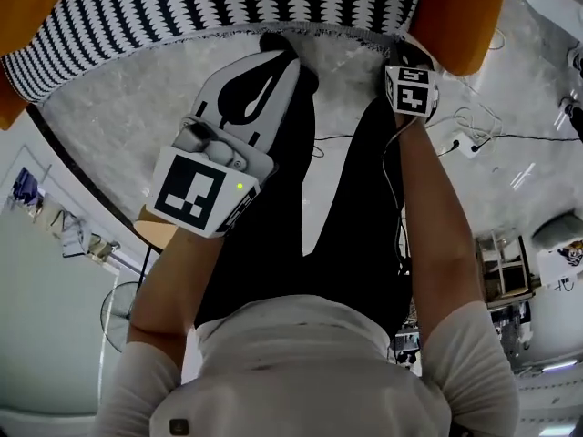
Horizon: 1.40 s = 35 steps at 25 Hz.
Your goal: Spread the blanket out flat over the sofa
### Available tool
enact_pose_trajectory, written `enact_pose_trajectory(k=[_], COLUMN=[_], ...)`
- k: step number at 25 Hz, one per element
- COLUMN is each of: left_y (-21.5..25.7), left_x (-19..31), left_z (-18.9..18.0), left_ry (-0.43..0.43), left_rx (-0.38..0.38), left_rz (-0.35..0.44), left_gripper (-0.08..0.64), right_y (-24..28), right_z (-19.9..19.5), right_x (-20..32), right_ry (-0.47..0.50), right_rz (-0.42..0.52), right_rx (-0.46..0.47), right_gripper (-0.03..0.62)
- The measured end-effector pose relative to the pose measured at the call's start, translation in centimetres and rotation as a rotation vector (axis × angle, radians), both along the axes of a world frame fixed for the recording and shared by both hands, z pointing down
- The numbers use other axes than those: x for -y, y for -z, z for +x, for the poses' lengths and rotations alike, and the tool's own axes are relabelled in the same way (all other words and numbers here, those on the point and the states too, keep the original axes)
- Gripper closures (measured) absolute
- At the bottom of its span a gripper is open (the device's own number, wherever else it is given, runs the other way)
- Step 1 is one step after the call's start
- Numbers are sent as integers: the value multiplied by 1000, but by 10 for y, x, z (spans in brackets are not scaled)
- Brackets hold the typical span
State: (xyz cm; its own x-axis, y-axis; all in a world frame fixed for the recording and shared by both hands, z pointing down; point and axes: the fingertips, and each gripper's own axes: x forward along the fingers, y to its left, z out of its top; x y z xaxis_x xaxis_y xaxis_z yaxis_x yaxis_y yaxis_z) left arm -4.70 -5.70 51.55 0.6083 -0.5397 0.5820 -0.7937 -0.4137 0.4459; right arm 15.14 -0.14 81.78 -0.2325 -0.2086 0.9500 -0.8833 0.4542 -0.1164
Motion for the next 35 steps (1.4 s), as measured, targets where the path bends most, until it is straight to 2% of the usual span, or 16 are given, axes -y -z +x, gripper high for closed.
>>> enact_pose_trajectory(k=[5,11,12,14,15,19,24,32,35], left_y=[-9,-14,-8,7,16,56,123,247,289], left_x=[-3,0,1,3,3,10,3,-5,-11], left_z=[16,16,17,24,27,37,60,68,64], left_ry=[-81,-98,-99,-99,-97,-93,-97,20,99], left_rx=[25,22,20,19,20,26,31,6,37], left_rz=[-17,-28,-25,-11,-3,47,101,222,300], left_gripper=[554,554,554,554,554,554,554,554,554], right_y=[-34,-38,-31,-11,1,62,166,380,451], right_z=[7,-16,-16,-12,-10,0,17,-5,-6], right_x=[-11,-6,-8,-15,-21,-31,-32,51,80], right_ry=[39,59,57,57,61,66,-21,148,220], right_rz=[-32,-56,-59,-62,-64,-59,7,336,453], right_rx=[-17,-7,-3,12,20,60,140,346,426], right_gripper=[557,552,544,473,463,459,459,469,494])
